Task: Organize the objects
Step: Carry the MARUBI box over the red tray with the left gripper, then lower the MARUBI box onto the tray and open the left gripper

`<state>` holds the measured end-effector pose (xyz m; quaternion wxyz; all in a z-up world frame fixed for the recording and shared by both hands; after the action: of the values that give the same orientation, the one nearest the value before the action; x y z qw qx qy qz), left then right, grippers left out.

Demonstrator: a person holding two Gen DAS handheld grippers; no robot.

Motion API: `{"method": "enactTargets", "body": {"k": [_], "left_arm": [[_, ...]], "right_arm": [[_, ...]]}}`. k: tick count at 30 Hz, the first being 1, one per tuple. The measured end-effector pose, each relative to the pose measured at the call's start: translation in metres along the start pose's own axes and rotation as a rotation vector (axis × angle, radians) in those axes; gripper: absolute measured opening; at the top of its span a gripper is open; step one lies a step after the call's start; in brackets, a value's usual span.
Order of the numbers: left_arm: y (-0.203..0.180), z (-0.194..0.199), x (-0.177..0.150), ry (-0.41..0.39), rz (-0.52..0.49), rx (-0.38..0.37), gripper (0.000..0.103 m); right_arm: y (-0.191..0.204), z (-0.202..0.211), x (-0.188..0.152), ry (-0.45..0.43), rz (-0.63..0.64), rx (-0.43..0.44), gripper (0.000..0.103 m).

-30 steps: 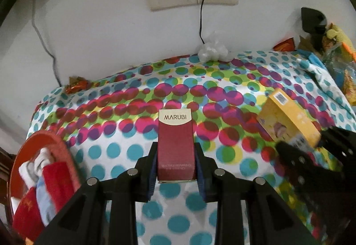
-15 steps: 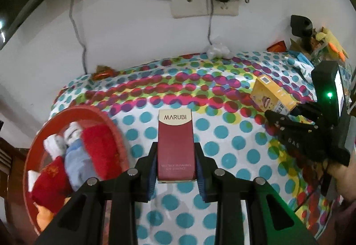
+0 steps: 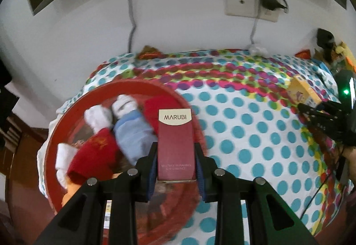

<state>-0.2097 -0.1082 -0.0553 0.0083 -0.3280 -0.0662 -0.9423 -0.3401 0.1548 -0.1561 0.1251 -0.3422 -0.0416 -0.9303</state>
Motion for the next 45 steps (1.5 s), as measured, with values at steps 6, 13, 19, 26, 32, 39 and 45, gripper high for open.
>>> {"method": "enactTargets", "body": {"k": [6,13,19,26,32,39,45], "left_arm": [[0.039,-0.007,-0.011,0.022,0.042,0.035,0.030],[0.072,-0.019,-0.021,0.037,0.086,0.059,0.030],[0.091,-0.029,-0.024,0.044,0.099,0.070,0.030],[0.107,-0.040,-0.030,0.058,0.132,0.052,0.030],[0.107,-0.043,-0.031,0.045,0.109,0.053,0.031],[0.108,-0.044,-0.032,0.044,0.098,0.053,0.038],[0.113,-0.035,-0.032,0.036,0.131,0.057,0.053]], "right_arm": [[-0.003,0.000,0.001,-0.001,0.009,-0.010,0.029],[-0.003,0.001,0.001,-0.001,0.008,-0.010,0.029],[-0.006,0.000,0.001,-0.002,0.011,-0.014,0.029],[-0.003,0.001,0.000,-0.003,0.013,-0.016,0.029],[-0.001,0.000,0.001,-0.003,0.014,-0.018,0.030],[0.002,0.001,0.001,-0.003,0.017,-0.023,0.030],[-0.010,0.000,0.002,-0.002,0.015,-0.027,0.032]]}}
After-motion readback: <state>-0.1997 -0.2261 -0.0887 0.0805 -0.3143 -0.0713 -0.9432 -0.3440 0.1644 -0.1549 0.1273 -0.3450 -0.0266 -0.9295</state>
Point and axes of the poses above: each gripper's, at about its wrist camera, not at the fingertips, and z roughly against the way its jaws point, y to its left, x to its top, the point moved 10 cm from there along -z, roughly the way its jaws point, and after that the axes turned 2 degrees about -y, right-handed, at the moved point
